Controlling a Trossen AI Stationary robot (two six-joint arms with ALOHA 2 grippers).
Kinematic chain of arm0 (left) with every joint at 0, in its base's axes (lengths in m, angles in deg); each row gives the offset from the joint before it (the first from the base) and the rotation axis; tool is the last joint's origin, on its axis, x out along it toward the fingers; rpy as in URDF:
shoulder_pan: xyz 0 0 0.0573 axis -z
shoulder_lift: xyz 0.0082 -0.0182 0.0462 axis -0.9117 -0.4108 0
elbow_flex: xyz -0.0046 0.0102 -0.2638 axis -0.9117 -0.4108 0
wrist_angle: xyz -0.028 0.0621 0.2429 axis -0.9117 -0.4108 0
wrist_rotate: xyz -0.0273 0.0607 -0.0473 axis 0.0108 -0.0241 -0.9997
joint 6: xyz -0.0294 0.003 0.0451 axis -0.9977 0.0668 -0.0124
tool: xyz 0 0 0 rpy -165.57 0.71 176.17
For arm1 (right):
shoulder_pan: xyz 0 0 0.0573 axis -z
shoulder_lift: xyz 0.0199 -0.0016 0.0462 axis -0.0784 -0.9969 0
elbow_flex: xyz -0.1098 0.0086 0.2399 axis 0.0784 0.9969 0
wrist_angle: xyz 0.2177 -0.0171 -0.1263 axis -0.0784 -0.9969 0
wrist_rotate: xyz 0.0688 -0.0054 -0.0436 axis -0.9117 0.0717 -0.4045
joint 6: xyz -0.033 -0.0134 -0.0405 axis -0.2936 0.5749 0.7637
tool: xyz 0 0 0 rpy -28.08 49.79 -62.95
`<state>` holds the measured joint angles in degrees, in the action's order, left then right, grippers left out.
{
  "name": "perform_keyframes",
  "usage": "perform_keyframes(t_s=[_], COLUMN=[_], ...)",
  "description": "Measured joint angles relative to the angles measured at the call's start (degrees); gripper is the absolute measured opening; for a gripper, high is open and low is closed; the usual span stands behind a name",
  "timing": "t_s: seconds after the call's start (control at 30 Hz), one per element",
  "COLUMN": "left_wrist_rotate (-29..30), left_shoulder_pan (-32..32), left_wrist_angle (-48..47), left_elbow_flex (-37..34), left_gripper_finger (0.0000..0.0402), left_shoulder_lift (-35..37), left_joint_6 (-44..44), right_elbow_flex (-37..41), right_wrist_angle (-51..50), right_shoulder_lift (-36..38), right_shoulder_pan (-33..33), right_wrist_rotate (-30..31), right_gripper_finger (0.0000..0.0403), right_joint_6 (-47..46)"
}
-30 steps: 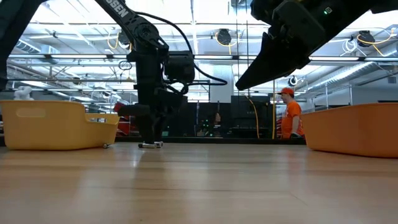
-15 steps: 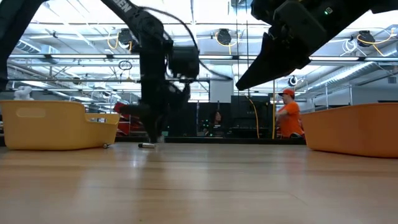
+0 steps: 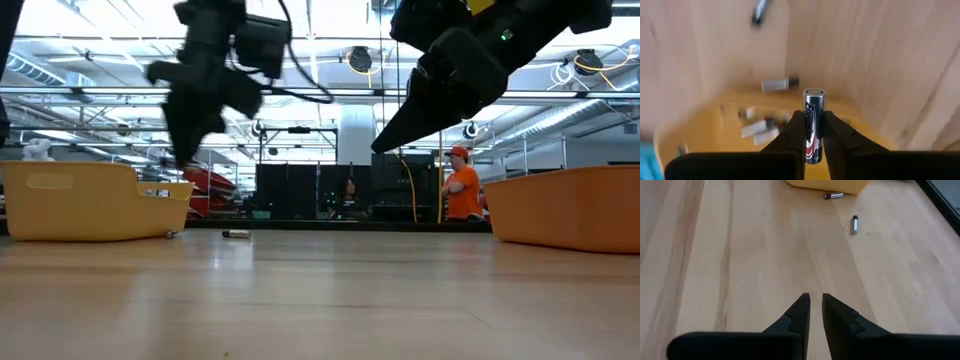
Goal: Sort batteries
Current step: Put the silver battery into the yellow bin
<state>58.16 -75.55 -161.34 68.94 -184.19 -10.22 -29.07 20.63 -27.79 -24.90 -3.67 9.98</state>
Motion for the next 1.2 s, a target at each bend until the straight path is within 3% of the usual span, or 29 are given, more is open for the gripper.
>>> perform_keyframes(t_s=[0.13,0.3,0.47,0.6,0.87,1.07,1.2], left_wrist_rotate=[1.58,14.54,15.83,20.69,19.6,13.53,11.44], left_shoulder_pan=[1.3,2.75,3.26,3.19,3.09,2.21,2.34], left_wrist_angle=[-1.91,-5.03,-3.3,0.8,22.54,26.16,26.22], left_elbow_flex=[-4.57,-7.22,-6.26,-5.69,-6.43,-6.48,-6.5], left_gripper_finger=[0.0068,0.0106,0.0127,0.0132,0.0134,0.0135,0.016], left_shoulder_lift=[1.63,2.08,2.73,3.54,1.41,-2.85,-5.27], left_joint_6=[-3.91,-5.58,-5.42,-3.96,4.09,8.6,10.15], right_elbow_flex=[0.0,-0.35,-2.1,-2.68,-2.75,-2.75,-2.75], right_wrist_angle=[0.09,0.14,0.18,0.12,0.56,0.21,0.09], right_shoulder_lift=[0.0,0.0,0.0,0.0,0.0,0.0,0.0], right_shoulder_pan=[0.05,0.73,1.62,1.6,1.51,0.67,0.26], right_wrist_rotate=[-0.16,-1.76,-3.05,-3.08,-3.07,-3.09,-3.05], right_gripper_finger=[0.004,0.004,0.004,0.004,0.004,0.004,0.004], right_joint_6=[1.65,3.41,4.85,5.33,3.9,3.34,3.03])
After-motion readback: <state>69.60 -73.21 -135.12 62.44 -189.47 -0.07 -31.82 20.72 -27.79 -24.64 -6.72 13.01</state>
